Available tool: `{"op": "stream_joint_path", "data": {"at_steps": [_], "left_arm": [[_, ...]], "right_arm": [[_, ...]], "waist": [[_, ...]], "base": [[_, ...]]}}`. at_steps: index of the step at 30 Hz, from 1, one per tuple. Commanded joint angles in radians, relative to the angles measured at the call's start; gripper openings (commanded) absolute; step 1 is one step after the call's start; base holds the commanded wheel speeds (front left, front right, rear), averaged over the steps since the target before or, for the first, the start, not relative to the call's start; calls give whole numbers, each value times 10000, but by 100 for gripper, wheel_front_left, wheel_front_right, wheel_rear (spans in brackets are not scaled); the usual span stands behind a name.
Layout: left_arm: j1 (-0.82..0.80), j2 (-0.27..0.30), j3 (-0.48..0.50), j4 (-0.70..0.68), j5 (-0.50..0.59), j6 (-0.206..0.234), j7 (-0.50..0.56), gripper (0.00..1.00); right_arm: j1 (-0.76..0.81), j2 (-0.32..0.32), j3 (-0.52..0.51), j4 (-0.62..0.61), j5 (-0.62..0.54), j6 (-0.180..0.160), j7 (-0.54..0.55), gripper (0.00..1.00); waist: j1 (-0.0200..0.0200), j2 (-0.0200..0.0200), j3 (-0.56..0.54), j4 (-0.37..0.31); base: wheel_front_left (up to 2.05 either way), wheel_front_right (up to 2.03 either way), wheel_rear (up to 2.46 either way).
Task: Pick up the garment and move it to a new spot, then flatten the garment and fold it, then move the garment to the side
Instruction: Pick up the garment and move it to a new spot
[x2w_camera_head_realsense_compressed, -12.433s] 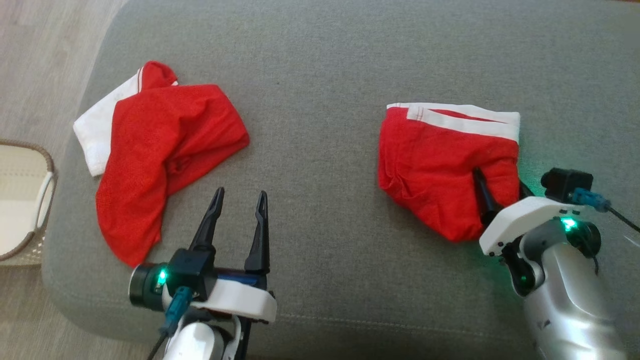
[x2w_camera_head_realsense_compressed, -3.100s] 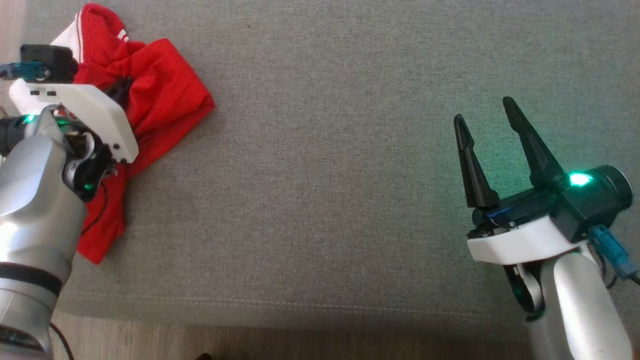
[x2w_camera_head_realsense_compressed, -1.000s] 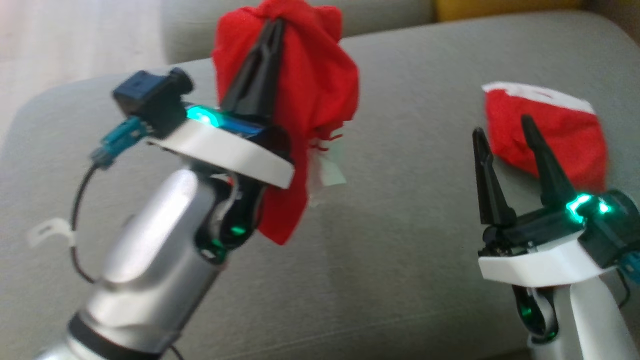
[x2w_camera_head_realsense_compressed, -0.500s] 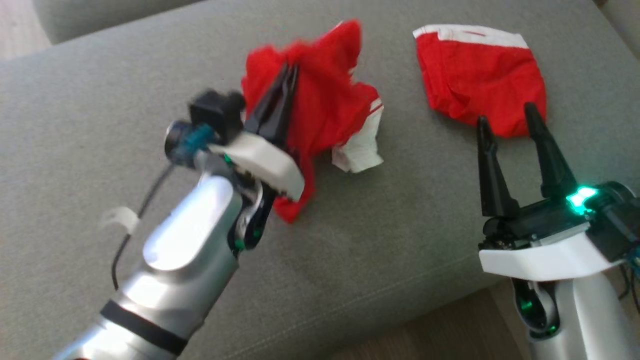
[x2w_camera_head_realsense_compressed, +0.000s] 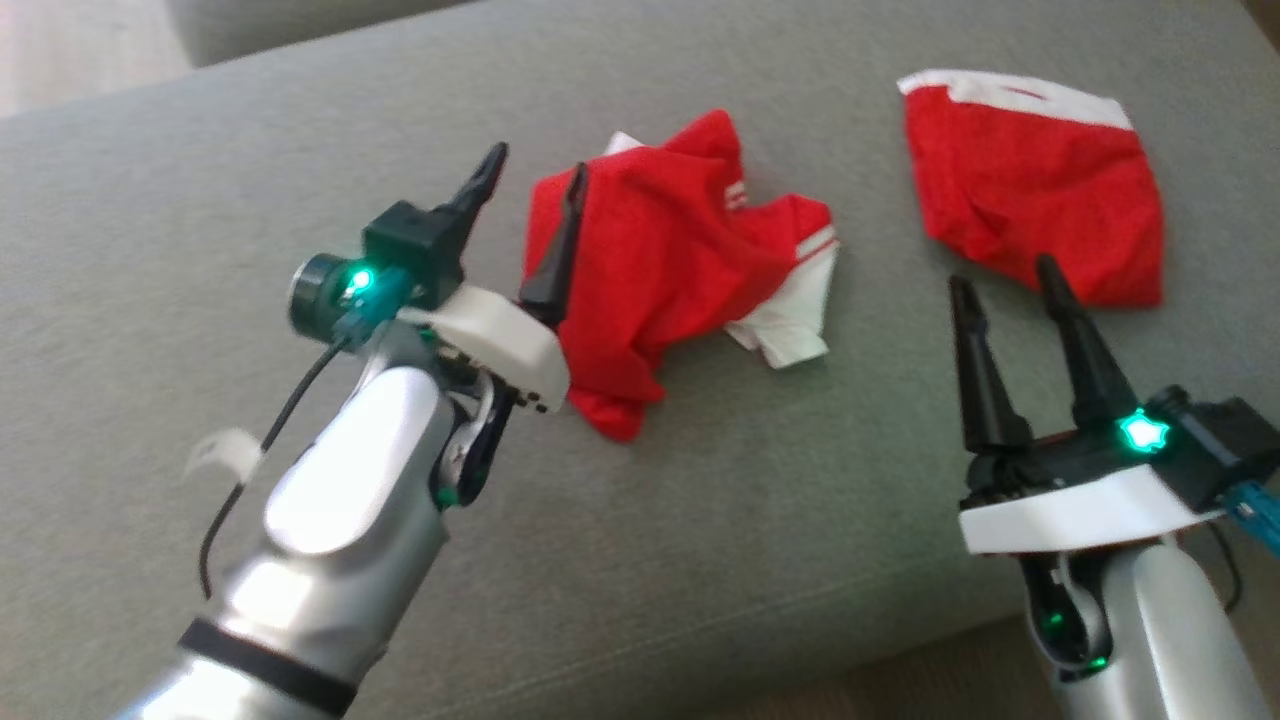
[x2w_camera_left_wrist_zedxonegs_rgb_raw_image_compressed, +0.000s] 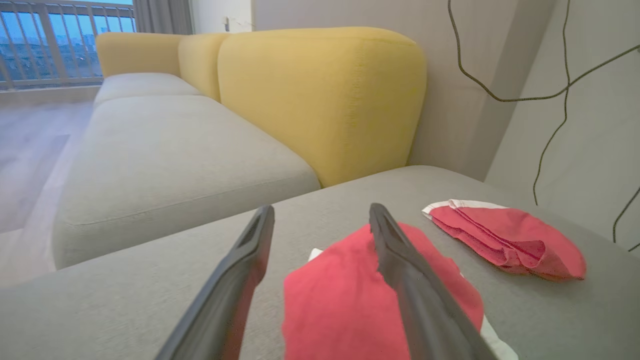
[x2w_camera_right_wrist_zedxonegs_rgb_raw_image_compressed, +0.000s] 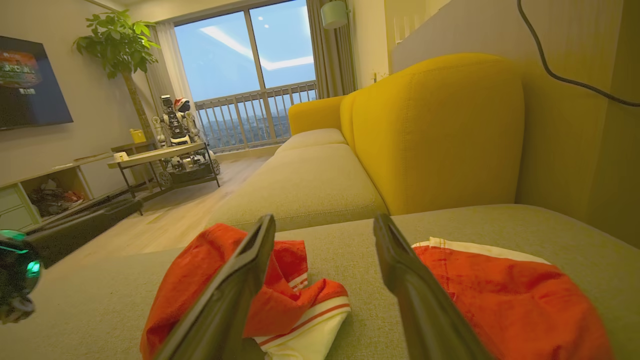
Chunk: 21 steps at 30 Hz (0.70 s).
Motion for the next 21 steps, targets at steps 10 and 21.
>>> {"op": "stream_joint_path", "data": {"at_steps": [10,21], "left_arm": [[2440,1447,1803,-2576,1219,854,-122,100],[5634,630,3311,-4807,2477,1521,-122,100]], "right_arm": [[286,-3,-687,317,38,-4,-64,100],[1151,-3,-1154,436,-557,-4,-64,100]], "waist": [[-1,0,-1246,1633],[-1,0,-1884,2357]], "base": [[0,0,0],[0,0,0]]}}
